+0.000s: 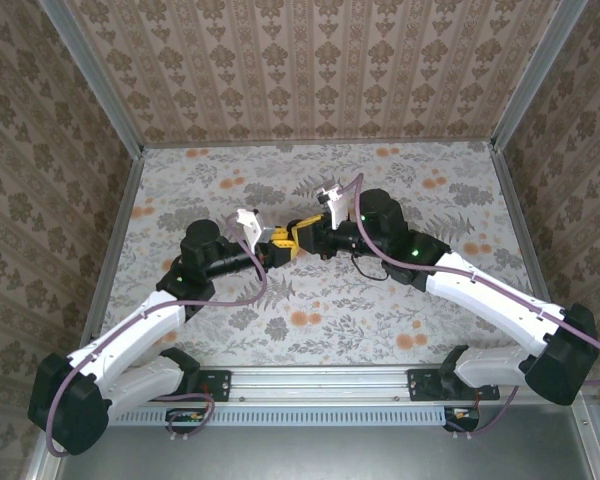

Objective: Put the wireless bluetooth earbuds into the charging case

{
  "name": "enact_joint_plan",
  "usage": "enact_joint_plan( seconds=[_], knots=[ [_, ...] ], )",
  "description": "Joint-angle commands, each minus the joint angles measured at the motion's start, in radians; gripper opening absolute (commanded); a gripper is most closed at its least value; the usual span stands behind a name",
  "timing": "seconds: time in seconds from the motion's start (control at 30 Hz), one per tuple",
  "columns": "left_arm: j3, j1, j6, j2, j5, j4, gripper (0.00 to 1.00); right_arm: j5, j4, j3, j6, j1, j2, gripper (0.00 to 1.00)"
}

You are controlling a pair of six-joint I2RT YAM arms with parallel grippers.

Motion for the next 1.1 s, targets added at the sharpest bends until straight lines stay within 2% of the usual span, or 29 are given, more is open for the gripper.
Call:
enact_joint_plan(
  seconds=[0.0, 0.47, 0.7, 1.07],
  knots=[
    [0.019, 0.0, -0.016, -0.023, -0.005, 0.049, 0.0, 0.019, -0.012, -0.012, -0.002, 0.006, -0.032, 0.24],
    [0.023, -0.002, -0.017, -0.017, 0.001, 0.042, 0.0, 0.017, -0.004, 0.0, 0.015, 0.006, -0.052, 0.29],
    [0.025, -0.002, -0.009, -0.02, 0.003, 0.033, 0.0, 0.106, -0.091, 0.031, -0.007, -0.002, -0.08, 0.3],
    [0.031, -0.003, -0.005, 0.011, 0.018, 0.022, 0.0, 0.225, -0.236, 0.055, 0.005, -0.07, -0.103, 0.34]
  ],
)
